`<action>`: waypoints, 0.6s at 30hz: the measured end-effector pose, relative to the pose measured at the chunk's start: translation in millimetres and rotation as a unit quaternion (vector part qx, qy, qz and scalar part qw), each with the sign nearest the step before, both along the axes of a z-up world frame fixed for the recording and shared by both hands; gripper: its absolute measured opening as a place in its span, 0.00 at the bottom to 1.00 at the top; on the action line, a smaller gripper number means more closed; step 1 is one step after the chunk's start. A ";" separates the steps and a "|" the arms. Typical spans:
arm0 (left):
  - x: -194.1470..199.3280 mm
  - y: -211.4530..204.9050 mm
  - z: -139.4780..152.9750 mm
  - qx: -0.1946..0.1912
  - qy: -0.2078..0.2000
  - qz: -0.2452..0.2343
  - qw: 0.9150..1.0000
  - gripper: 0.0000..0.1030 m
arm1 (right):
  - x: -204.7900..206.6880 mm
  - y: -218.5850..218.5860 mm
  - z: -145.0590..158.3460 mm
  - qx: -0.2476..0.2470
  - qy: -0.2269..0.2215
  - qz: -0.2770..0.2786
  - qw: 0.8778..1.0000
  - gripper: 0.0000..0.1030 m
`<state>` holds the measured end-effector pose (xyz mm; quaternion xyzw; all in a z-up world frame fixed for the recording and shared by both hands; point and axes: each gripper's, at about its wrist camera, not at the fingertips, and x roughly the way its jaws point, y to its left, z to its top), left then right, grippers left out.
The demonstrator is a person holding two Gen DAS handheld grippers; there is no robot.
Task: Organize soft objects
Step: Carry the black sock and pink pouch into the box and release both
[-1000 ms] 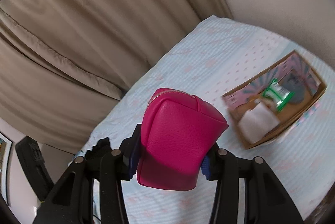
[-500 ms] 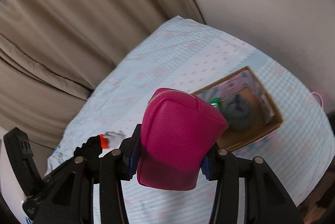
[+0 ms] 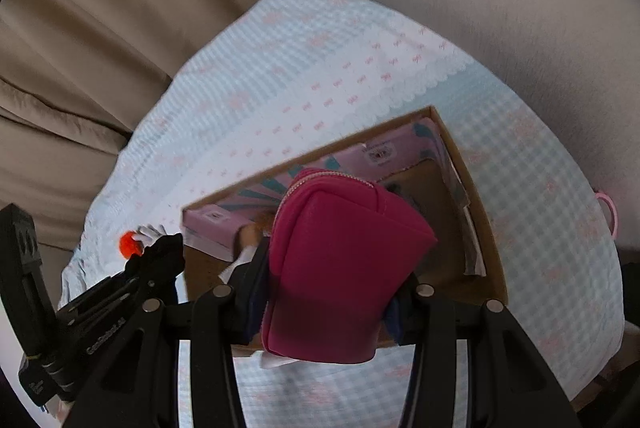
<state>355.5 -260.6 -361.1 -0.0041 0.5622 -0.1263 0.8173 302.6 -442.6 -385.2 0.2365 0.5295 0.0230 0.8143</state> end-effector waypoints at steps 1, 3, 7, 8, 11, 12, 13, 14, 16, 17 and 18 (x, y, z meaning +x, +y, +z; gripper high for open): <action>1.6 -1.5 -7.0 0.003 0.006 0.001 1.000 0.19 | 1.9 1.0 -4.0 0.000 0.003 0.003 1.000 0.42; 3.9 -3.6 -17.5 0.006 0.014 0.002 1.000 0.19 | 6.4 4.3 -16.0 -0.001 0.015 0.010 1.000 0.42; 6.2 -13.8 -28.3 0.037 0.012 -0.019 0.999 0.68 | 12.0 7.9 -35.5 0.002 0.042 0.017 0.999 0.46; 6.0 -15.3 -30.2 0.060 0.007 -0.017 0.998 0.88 | 13.2 7.9 -40.0 0.004 0.047 0.017 0.999 0.48; 4.8 -10.3 -34.8 0.081 0.007 -0.021 0.996 1.00 | 11.2 0.1 -43.3 0.014 0.037 0.002 0.999 0.89; 4.6 -7.8 -36.2 0.080 0.010 -0.019 0.997 1.00 | 9.8 -3.8 -43.0 0.020 0.029 -0.003 0.999 1.00; 4.3 -4.5 -38.2 0.079 0.016 -0.015 0.997 1.00 | 8.9 -6.2 -42.1 0.021 0.025 -0.007 0.999 1.00; 4.4 -2.8 -39.2 0.079 0.018 -0.014 0.997 1.00 | 8.2 -9.4 -41.9 0.019 0.024 -0.011 0.999 1.00; 3.4 0.3 -39.2 0.080 0.020 -0.010 0.997 1.00 | 8.8 -10.7 -41.5 0.015 0.026 -0.014 0.999 1.00; 3.0 1.0 -38.5 0.079 0.022 -0.008 0.997 1.00 | 9.0 -11.2 -41.4 0.015 0.025 -0.012 0.999 1.00; 2.3 2.4 -37.3 0.077 0.023 -0.005 0.997 1.00 | 9.1 -11.5 -40.9 0.012 0.025 -0.010 1.000 1.00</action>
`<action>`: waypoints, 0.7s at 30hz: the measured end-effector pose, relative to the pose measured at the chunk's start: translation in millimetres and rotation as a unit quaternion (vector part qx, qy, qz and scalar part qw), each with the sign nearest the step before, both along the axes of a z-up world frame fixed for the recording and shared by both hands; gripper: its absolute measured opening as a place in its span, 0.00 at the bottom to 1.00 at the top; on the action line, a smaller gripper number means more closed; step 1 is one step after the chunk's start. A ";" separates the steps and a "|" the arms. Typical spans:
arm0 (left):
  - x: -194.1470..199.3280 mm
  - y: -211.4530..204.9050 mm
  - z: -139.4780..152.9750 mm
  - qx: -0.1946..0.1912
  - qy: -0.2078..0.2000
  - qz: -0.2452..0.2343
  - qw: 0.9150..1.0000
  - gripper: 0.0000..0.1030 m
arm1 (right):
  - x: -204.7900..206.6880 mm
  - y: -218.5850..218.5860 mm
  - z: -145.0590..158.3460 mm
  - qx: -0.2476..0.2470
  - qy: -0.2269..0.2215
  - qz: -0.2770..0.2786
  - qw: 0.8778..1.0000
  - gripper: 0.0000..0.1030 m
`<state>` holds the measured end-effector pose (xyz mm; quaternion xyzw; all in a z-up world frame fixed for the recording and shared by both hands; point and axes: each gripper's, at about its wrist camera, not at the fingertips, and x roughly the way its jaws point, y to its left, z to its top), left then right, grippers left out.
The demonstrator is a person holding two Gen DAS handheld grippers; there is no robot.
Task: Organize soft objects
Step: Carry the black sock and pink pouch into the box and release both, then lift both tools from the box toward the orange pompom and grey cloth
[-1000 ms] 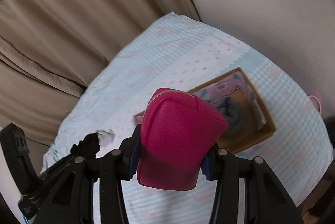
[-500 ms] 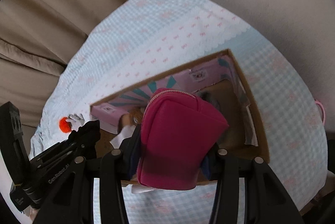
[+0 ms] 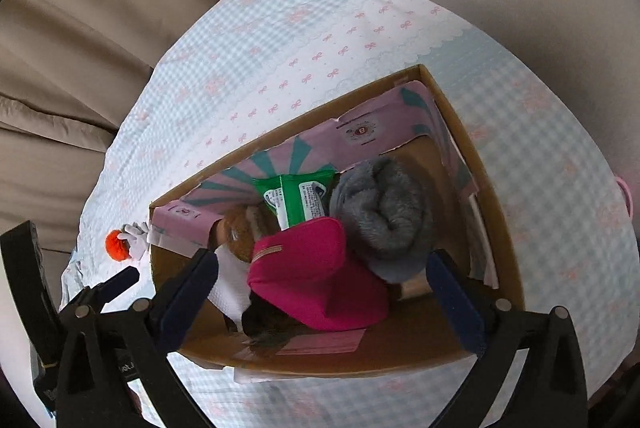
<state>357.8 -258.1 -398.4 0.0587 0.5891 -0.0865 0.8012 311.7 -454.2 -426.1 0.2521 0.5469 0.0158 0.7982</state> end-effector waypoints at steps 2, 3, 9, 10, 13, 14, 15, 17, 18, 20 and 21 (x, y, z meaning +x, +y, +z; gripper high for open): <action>-1.5 2.3 2.8 -0.005 0.000 0.006 1.000 1.00 | -0.5 -0.1 2.8 -0.009 -0.007 0.002 1.000 1.00; -2.0 2.5 4.0 -0.008 0.000 0.009 1.000 1.00 | -1.3 -0.9 4.2 -0.011 -0.011 0.002 1.000 1.00; -10.1 6.6 17.8 -0.015 -0.010 0.016 1.000 1.00 | -4.9 -0.9 18.2 -0.022 -0.037 0.004 0.999 1.00; -11.4 7.6 20.3 -0.016 -0.012 0.017 1.000 1.00 | -5.5 -0.3 20.3 -0.024 -0.039 0.006 0.999 1.00; -18.7 13.6 32.5 -0.026 -0.022 0.022 0.999 1.00 | -10.0 2.7 30.8 -0.026 -0.047 0.013 0.998 1.00; -21.0 15.4 36.0 -0.029 -0.024 0.024 0.999 1.00 | -12.2 4.0 34.8 -0.027 -0.049 0.015 0.998 1.00; -25.0 18.0 41.6 -0.032 -0.029 0.026 0.999 1.00 | -14.9 5.4 39.4 -0.028 -0.052 0.017 0.998 1.00; -32.0 23.0 51.5 -0.039 -0.037 0.028 0.998 1.00 | -20.4 8.8 48.1 -0.034 -0.058 0.021 0.998 1.00; -37.0 26.8 58.1 -0.044 -0.042 0.030 0.998 1.00 | -24.9 12.0 55.9 -0.040 -0.063 0.024 0.997 1.00; -45.7 32.8 69.8 -0.050 -0.051 0.032 0.997 1.00 | -33.6 17.8 69.1 -0.048 -0.072 0.029 0.996 1.00; -51.9 37.6 78.5 -0.054 -0.058 0.033 0.996 1.00 | -37.9 20.0 75.5 -0.052 -0.077 0.031 0.995 1.00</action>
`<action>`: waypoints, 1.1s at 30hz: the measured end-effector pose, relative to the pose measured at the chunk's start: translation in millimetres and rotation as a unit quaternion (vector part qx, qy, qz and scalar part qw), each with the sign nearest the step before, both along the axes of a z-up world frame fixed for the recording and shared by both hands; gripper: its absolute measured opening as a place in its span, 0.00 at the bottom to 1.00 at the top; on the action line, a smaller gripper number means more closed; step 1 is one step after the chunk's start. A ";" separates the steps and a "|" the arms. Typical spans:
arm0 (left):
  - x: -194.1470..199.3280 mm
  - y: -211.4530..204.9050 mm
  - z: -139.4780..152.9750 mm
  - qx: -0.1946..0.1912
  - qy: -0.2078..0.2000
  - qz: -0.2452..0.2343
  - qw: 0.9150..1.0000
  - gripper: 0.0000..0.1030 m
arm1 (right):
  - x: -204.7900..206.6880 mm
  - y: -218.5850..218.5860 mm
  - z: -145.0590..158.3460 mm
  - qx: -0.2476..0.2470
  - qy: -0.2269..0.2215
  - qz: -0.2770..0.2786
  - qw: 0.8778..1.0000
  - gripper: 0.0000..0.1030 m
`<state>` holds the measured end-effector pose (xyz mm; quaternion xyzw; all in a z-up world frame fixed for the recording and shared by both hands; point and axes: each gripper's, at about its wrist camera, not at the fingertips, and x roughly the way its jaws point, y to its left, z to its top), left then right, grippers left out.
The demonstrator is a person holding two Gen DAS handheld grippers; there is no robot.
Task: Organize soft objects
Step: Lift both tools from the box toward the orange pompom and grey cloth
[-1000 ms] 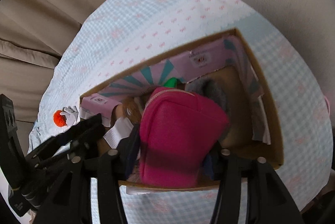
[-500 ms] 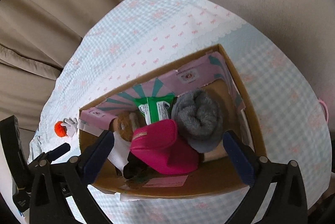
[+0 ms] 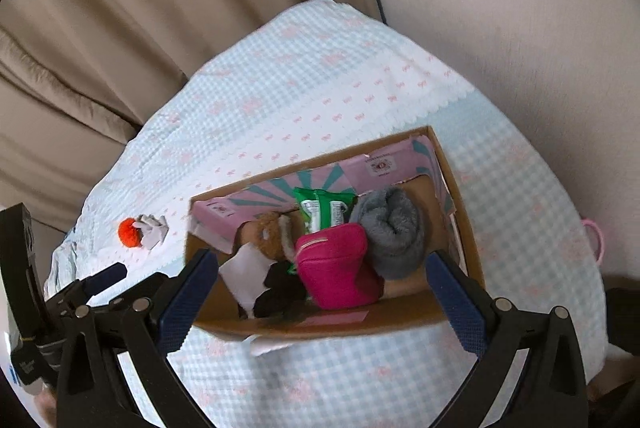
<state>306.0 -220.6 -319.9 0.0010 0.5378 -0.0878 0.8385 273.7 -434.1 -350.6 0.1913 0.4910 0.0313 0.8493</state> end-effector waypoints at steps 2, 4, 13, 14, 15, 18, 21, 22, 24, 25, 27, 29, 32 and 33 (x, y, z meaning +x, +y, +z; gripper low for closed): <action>-10.2 8.5 15.1 -0.005 -0.010 0.002 1.000 1.00 | -11.1 8.7 17.5 -0.011 -0.012 0.006 1.000 1.00; -21.0 18.0 31.1 -0.012 -0.019 0.004 1.000 1.00 | -21.3 18.7 35.5 -0.023 -0.022 0.011 0.999 1.00; -73.1 79.6 100.4 -0.008 -0.077 0.009 0.997 1.00 | -63.5 79.6 110.9 -0.067 -0.065 0.029 0.995 1.00; -78.5 89.4 106.6 -0.008 -0.082 0.010 0.997 1.00 | -67.0 85.7 116.3 -0.071 -0.071 0.027 0.995 1.00; -82.6 97.2 110.9 -0.009 -0.087 0.011 0.996 1.00 | -71.3 94.3 123.0 -0.074 -0.080 0.028 0.994 1.00; -96.4 129.3 126.0 -0.012 -0.103 0.017 0.994 1.00 | -80.9 123.7 140.2 -0.087 -0.098 0.040 0.991 1.00; -106.6 160.4 137.2 -0.012 -0.113 0.024 0.993 1.00 | -88.3 154.6 152.9 -0.103 -0.117 0.054 0.986 1.00; -109.2 169.3 140.3 -0.012 -0.115 0.025 0.993 1.00 | -90.5 164.0 155.6 -0.105 -0.122 0.057 0.985 1.00; -114.7 192.3 146.6 -0.011 -0.121 0.029 0.992 1.00 | -95.2 184.3 160.8 -0.107 -0.133 0.063 0.983 1.00; -116.4 201.0 148.8 -0.011 -0.123 0.030 0.992 1.00 | -96.5 191.5 162.6 -0.106 -0.136 0.064 0.983 1.00; -118.7 221.4 151.9 -0.011 -0.127 0.034 0.991 1.00 | -98.4 211.0 165.2 -0.104 -0.141 0.068 0.982 1.00; -120.1 243.7 153.1 -0.013 -0.130 0.036 0.991 1.00 | -98.8 229.0 166.0 -0.103 -0.145 0.073 0.981 1.00; -119.0 276.1 151.9 -0.017 -0.131 0.038 0.991 1.00 | -98.1 256.6 165.9 -0.103 -0.150 0.079 0.980 1.00; -118.2 284.8 150.7 -0.018 -0.130 0.039 0.991 1.00 | -97.2 268.3 165.1 -0.103 -0.152 0.080 0.980 1.00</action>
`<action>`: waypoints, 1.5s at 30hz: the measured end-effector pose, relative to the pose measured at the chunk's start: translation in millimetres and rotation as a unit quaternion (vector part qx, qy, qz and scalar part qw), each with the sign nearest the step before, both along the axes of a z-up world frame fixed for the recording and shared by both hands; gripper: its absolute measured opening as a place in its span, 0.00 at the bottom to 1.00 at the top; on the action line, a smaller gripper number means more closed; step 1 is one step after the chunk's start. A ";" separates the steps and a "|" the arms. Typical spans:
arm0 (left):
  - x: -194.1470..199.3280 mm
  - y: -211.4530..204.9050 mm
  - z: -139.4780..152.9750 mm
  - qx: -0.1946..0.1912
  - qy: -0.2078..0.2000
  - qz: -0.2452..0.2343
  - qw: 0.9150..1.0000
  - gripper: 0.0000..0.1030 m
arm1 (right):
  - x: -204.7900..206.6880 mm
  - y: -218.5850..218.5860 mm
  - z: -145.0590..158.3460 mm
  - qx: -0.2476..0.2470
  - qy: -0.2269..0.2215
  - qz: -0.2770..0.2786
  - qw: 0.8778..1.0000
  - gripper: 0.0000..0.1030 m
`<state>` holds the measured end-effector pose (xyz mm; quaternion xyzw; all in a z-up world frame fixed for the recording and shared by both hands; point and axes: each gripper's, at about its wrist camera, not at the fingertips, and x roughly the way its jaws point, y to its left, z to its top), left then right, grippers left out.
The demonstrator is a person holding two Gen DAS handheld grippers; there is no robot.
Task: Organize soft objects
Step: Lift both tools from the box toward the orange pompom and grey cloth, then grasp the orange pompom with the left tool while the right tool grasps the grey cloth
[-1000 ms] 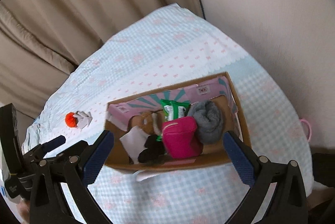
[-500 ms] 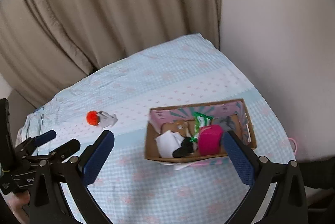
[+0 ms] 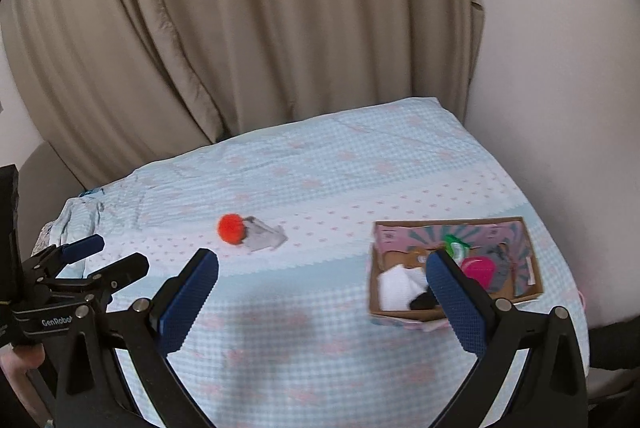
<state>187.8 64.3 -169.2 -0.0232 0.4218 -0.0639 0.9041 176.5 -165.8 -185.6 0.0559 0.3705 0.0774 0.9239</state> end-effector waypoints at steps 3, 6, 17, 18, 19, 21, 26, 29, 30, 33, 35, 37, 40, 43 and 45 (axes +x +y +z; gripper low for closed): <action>6.0 30.7 -5.6 -0.003 0.000 -0.003 1.000 1.00 | 3.4 28.6 -4.7 -0.003 -0.003 0.006 1.000 1.00; 15.6 54.6 -14.5 -0.002 0.001 -0.006 1.000 1.00 | 8.2 52.5 -14.1 -0.005 -0.004 0.011 1.000 1.00; 98.3 115.2 -91.9 -0.017 0.025 -0.021 0.999 1.00 | 66.3 127.2 -97.0 -0.017 0.022 0.046 0.999 1.00; 106.0 118.4 -100.9 -0.018 0.027 -0.021 0.999 1.00 | 73.2 130.1 -105.7 -0.017 0.024 0.052 0.998 1.00; 115.2 121.4 -111.9 -0.019 0.029 -0.021 0.999 1.00 | 82.4 134.2 -118.2 -0.019 0.029 0.058 0.998 1.00; 132.5 123.9 -134.4 -0.019 0.035 -0.025 0.999 1.00 | 99.0 141.2 -140.9 -0.024 0.036 0.068 0.997 1.00; 180.2 119.0 -195.3 -0.009 0.048 -0.041 0.998 0.99 | 148.8 153.6 -209.4 -0.033 0.062 0.087 0.994 1.00; 203.7 116.0 -227.5 -0.010 0.053 -0.046 0.997 0.99 | 177.2 157.3 -247.4 -0.035 0.070 0.090 0.993 1.00; 210.9 114.7 -237.0 -0.010 0.054 -0.046 0.997 0.99 | 186.5 159.0 -258.8 -0.036 0.071 0.093 0.993 1.00; 232.1 112.1 -264.9 -0.011 0.058 -0.052 0.997 0.99 | 210.5 165.7 -286.6 -0.038 0.065 0.107 0.991 1.00; 241.9 109.4 -279.1 -0.005 0.060 -0.058 0.997 0.98 | 222.1 172.3 -300.4 -0.044 0.062 0.119 0.990 1.00; 251.4 107.9 -293.0 0.000 0.058 -0.062 0.996 0.97 | 231.0 177.8 -311.0 -0.049 0.061 0.128 0.989 1.00; 261.6 110.3 -306.4 -0.004 0.054 -0.063 0.997 0.96 | 242.0 186.1 -324.1 -0.058 0.056 0.145 0.986 1.00; 270.9 113.3 -317.8 -0.007 0.051 -0.062 0.997 0.94 | 253.1 192.6 -336.2 -0.072 0.054 0.157 0.983 0.99; 276.3 116.6 -324.4 -0.008 0.049 -0.060 0.997 0.86 | 259.8 195.8 -342.4 -0.076 0.055 0.162 0.982 0.93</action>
